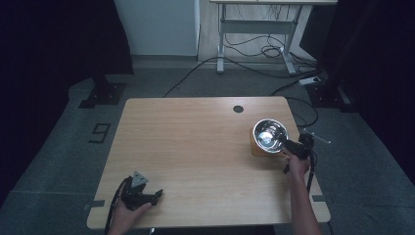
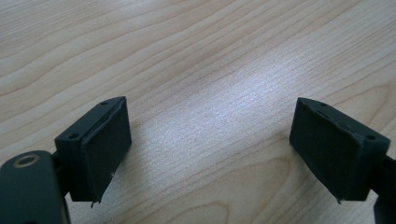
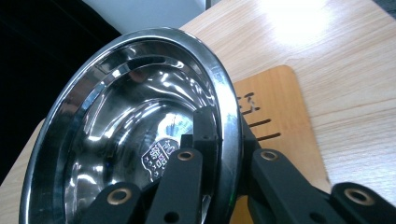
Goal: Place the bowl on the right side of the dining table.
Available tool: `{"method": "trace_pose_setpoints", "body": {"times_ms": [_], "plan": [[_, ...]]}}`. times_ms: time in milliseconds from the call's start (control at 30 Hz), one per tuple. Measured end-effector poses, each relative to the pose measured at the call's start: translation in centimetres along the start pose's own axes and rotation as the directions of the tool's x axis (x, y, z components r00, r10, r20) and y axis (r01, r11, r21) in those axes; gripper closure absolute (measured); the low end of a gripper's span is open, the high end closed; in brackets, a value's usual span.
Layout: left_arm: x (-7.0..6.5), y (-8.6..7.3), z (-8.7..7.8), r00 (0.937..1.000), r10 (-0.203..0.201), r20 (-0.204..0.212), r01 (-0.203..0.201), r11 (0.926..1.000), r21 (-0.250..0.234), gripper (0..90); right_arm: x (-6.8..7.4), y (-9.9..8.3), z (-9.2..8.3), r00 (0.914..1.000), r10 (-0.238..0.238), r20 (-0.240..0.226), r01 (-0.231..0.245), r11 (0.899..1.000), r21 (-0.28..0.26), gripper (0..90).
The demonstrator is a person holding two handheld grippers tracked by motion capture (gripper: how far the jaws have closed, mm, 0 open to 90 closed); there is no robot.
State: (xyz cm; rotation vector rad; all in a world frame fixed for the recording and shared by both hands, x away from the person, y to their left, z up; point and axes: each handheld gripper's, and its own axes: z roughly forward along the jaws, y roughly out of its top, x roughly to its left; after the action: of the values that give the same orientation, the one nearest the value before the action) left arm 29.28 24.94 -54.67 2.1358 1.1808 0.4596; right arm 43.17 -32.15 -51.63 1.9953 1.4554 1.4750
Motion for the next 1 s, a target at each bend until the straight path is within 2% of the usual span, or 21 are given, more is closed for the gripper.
{"method": "trace_pose_setpoints", "body": {"times_ms": [333, 1000], "plan": [[0.0, 0.0, 0.0, 1.0000, 0.000, 0.000, 0.000, 1.0000, 0.000, 12.3, -0.9, 0.2, 0.2, 0.9996, 0.012, 0.027, -0.011, 1.000, -0.010, 85.6], [0.0, 0.1, 0.1, 1.0000, -0.004, -0.004, 0.004, 1.0000, 0.001, 12.3, -2.3, 0.4, 1.8, 0.9959, 0.006, 0.090, -0.007, 1.000, 0.002, 85.7]]}}
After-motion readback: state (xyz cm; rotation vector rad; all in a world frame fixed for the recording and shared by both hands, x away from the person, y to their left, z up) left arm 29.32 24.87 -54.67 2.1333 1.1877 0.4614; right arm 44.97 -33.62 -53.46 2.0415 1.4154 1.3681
